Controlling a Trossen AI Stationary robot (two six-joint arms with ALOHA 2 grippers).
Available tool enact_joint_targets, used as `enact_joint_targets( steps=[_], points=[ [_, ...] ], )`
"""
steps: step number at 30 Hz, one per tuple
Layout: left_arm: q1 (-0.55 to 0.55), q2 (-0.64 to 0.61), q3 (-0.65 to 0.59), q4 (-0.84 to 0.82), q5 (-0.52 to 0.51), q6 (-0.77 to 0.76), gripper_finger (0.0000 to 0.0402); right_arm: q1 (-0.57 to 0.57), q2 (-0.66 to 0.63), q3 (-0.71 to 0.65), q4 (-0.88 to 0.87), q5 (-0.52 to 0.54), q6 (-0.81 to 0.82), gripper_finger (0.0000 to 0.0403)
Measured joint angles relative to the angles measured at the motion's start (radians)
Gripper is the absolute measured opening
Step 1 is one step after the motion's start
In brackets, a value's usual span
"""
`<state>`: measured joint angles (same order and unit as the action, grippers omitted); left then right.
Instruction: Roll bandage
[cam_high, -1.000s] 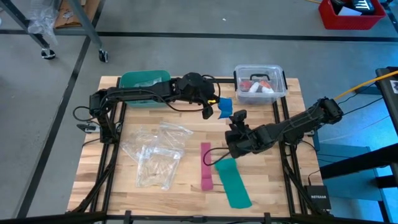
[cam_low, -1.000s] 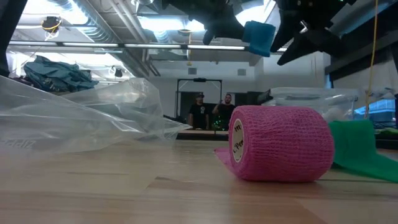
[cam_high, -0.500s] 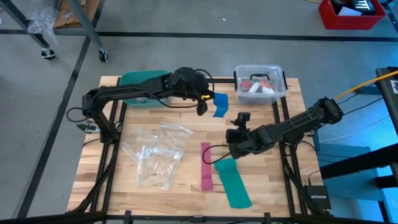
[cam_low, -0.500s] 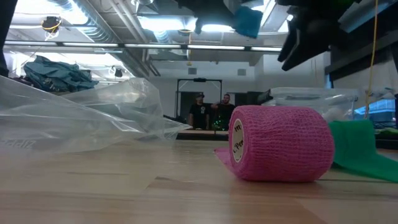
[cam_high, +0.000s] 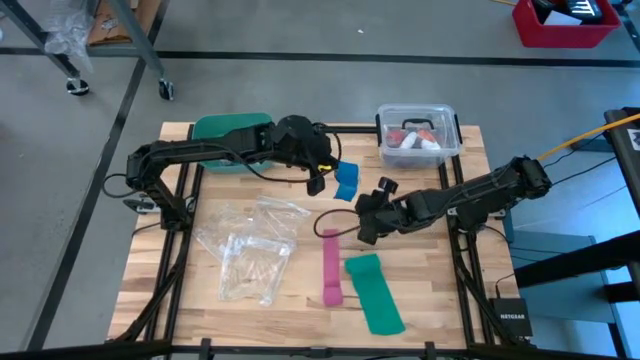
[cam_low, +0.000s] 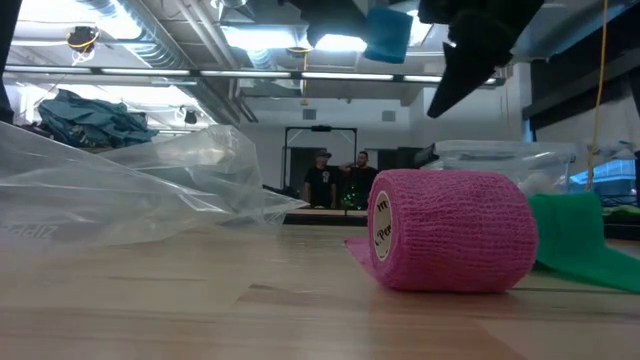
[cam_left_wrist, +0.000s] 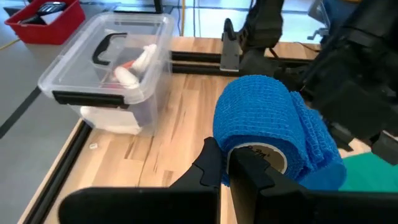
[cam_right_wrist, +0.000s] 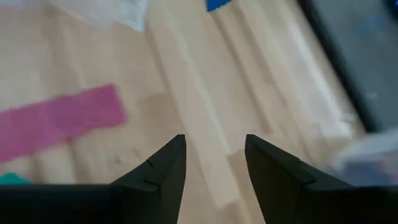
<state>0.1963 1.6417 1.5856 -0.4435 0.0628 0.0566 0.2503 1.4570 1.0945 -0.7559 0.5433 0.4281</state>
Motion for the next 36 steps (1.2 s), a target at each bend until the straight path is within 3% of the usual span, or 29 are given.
enact_joint_targets(
  steps=[6,11,16,22,26,31,33,36],
  points=[
    [-0.009,0.0,0.0,-0.044,-0.009,0.022,0.0002,-0.043,0.0,0.0,0.078,-0.116,-0.096,0.016],
    [-0.006,-0.003,0.0,-0.1,-0.021,0.029,0.0002,-0.065,-0.001,0.0,0.078,-0.127,-0.128,0.016],
    [0.013,-0.03,0.0,-0.155,-0.03,0.031,0.0001,-0.067,-0.071,0.0,0.069,-0.011,-0.181,0.016],
    [0.063,-0.064,-0.001,-0.265,-0.035,0.034,0.0001,-0.016,-0.281,-0.027,-0.016,0.169,-0.238,0.016],
    [0.11,-0.079,-0.041,-0.375,-0.037,0.015,0.0001,0.044,-0.449,-0.131,-0.025,0.252,-0.227,0.016],
    [0.179,-0.092,-0.156,-0.407,-0.019,0.002,0.0,0.1,-0.648,-0.346,0.137,0.26,-0.219,0.016],
    [0.201,-0.093,-0.23,-0.329,0.038,-0.011,0.0,0.113,-0.711,-0.449,0.273,0.261,-0.219,0.016],
    [0.217,-0.093,-0.377,-0.061,0.222,-0.068,0.0,0.117,-0.776,-0.595,0.516,0.251,-0.229,0.016]
  ],
)
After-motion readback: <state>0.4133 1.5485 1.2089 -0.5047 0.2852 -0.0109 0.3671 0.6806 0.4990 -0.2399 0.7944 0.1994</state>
